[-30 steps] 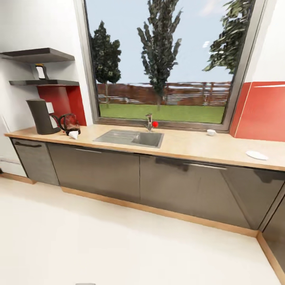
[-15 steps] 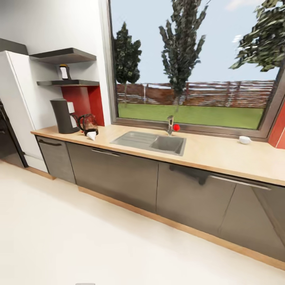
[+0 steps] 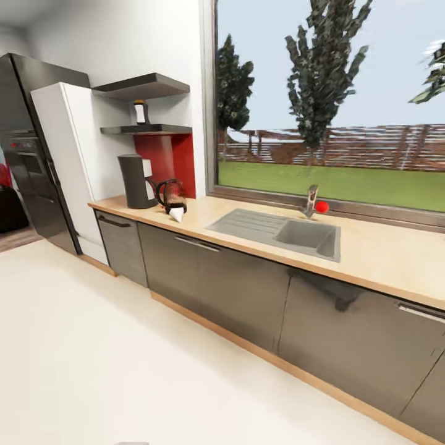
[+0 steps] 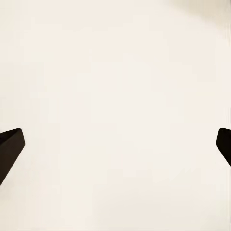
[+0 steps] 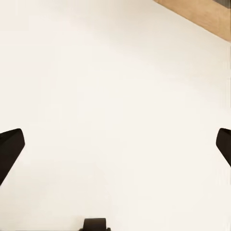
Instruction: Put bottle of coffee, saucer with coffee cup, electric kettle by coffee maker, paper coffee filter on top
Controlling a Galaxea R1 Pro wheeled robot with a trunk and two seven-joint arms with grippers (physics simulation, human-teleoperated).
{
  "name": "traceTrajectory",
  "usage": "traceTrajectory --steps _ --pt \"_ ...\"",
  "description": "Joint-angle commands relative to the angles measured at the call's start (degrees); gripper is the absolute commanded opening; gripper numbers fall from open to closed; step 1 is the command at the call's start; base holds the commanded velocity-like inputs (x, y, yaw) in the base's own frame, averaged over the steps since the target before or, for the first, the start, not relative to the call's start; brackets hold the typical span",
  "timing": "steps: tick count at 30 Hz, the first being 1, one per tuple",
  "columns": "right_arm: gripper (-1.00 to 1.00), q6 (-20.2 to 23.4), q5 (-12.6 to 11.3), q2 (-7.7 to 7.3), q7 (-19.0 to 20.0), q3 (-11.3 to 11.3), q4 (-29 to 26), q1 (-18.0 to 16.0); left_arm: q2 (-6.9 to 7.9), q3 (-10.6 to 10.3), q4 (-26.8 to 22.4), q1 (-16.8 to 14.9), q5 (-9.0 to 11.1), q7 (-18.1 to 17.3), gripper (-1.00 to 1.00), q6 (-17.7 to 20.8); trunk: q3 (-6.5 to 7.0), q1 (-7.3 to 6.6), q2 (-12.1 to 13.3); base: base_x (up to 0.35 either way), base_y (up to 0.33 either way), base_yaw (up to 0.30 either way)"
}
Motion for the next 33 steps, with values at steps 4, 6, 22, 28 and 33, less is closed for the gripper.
traceTrajectory --steps 4,6,22,28,33 --pt "1.00 -0.2 0.0 -0.01 0.0 0.0 0.0 0.0 -0.01 0.0 0.1 -0.1 0.0 0.0 1.00 -0.2 -0.06 0.03 0.0 0.308 0.201 0.275" --pt "1.00 -0.2 0.0 -0.01 0.0 0.0 0.0 0.0 0.00 0.0 0.1 0.0 0.0 0.0 1.00 -0.2 -0.06 0.03 0.0 0.307 0.201 0.164" --pt "1.00 -0.9 0.2 -0.01 0.0 0.3 0.1 0.0 -0.01 0.0 0.1 0.0 -0.1 0.0 1.00 -0.2 -0.06 0.03 0.0 0.305 0.205 0.013" --pt "1.00 -1.0 0.2 0.00 0.0 0.3 0.1 0.0 0.00 0.0 0.1 0.0 -0.2 0.0 1.00 -0.2 -0.06 0.03 0.0 0.304 0.197 0.000" --pt "1.00 -1.0 0.2 -0.01 0.0 0.3 0.3 0.0 0.05 0.0 0.1 0.0 -0.2 0.0 1.00 -0.2 -0.06 0.03 0.0 0.317 0.125 0.000"
